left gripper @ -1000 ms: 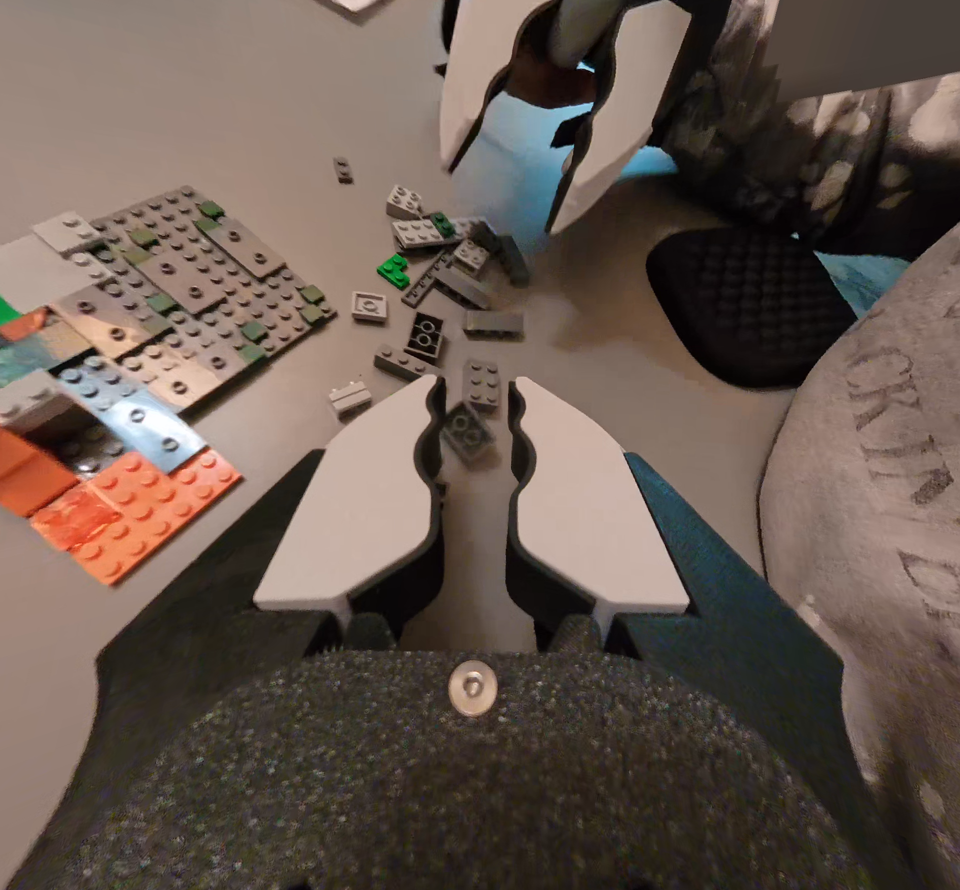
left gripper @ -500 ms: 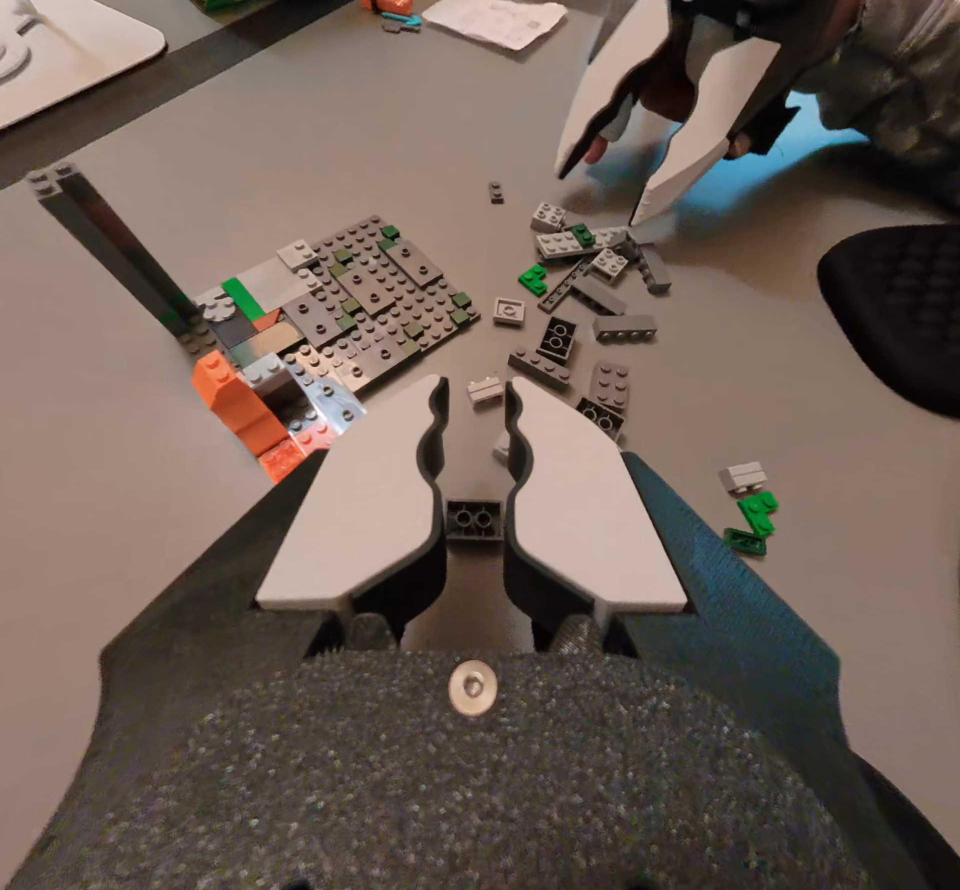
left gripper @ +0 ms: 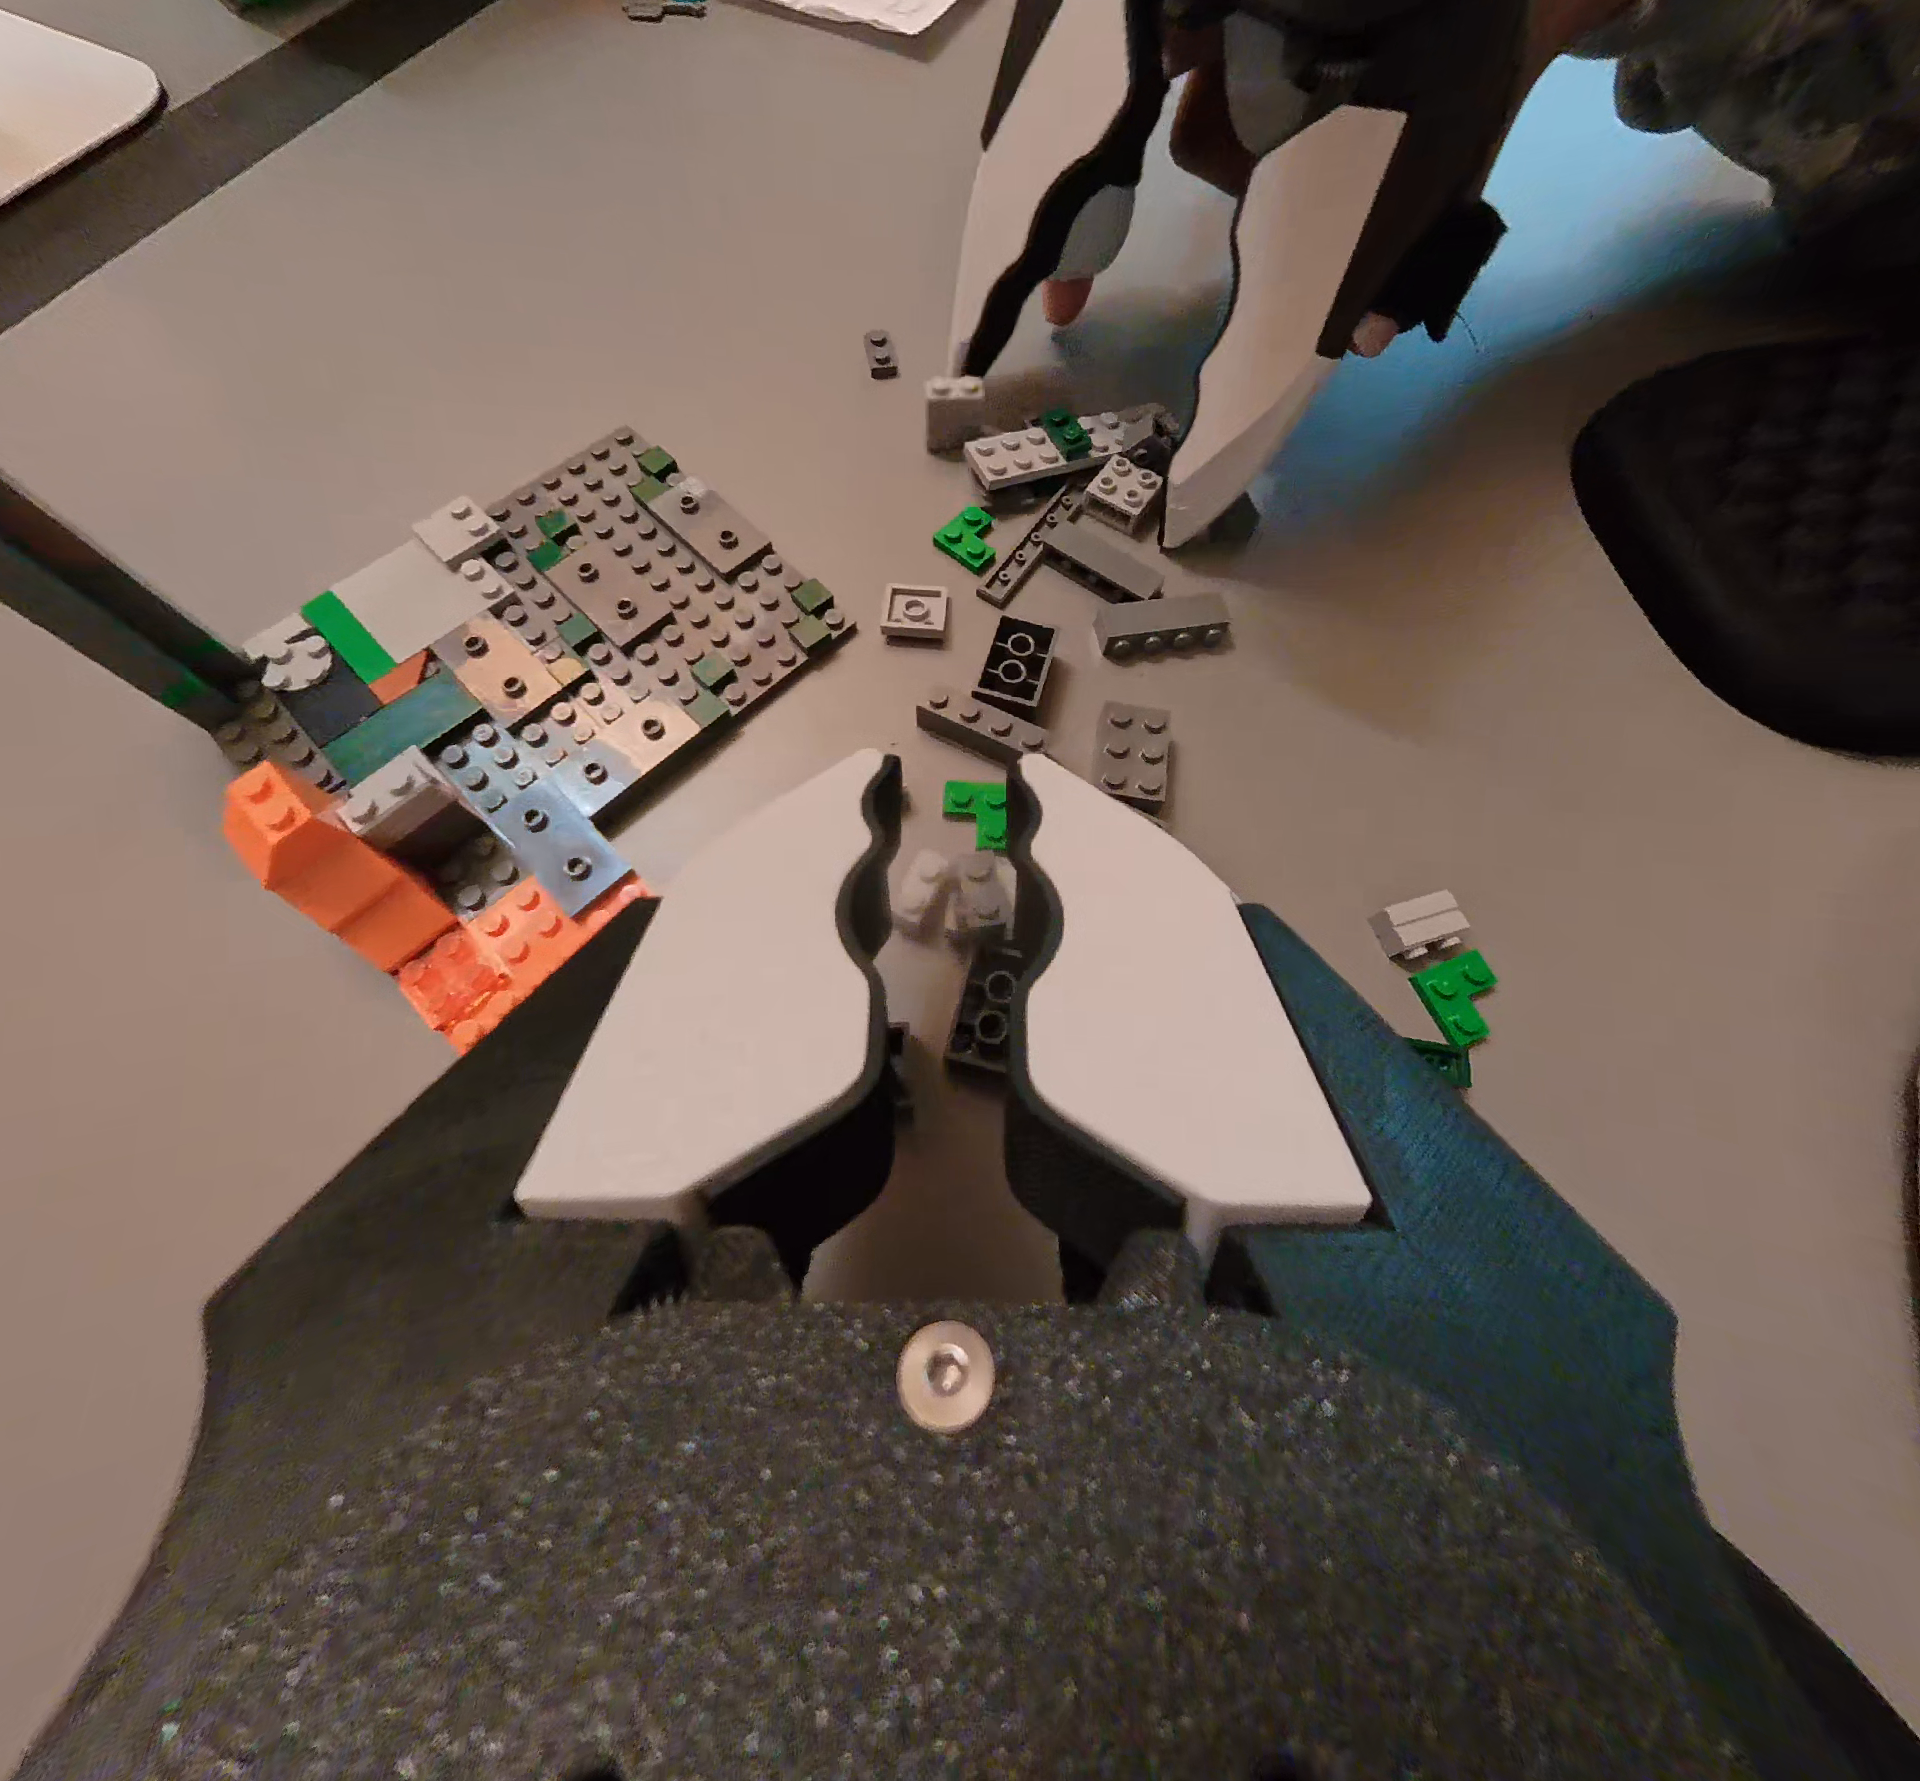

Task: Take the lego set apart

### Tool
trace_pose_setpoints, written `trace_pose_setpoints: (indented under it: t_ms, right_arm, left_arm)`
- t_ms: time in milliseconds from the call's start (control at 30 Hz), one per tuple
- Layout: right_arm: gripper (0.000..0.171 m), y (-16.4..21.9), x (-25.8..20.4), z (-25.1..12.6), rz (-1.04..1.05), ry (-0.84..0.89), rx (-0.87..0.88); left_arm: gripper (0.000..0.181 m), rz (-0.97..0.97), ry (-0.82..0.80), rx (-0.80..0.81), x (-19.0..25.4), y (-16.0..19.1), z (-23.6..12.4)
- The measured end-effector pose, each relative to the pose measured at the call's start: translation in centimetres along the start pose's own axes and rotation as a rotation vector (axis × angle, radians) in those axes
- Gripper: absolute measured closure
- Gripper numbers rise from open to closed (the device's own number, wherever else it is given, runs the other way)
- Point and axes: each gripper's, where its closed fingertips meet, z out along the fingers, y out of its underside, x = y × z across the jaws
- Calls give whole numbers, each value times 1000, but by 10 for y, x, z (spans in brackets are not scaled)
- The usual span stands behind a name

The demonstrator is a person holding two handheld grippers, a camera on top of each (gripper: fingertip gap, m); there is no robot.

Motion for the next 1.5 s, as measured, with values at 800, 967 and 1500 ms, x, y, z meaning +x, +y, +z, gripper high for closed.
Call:
trace_pose_setpoints:
  t_ms: [800,967,1500]
  right_arm:
    - [138,-85,-88,-15,-301,-151,238]
    - [138,-106,-112,25,-402,-192,164]
    - [106,-36,3,-25,70,-27,272]
  left_arm:
    - [161,58,-55,-6,-14,-4,-13]
    - [163,-111,-173,127,-54,-21,-46]
    - [162,-31,-124,-40,-37,7,-32]
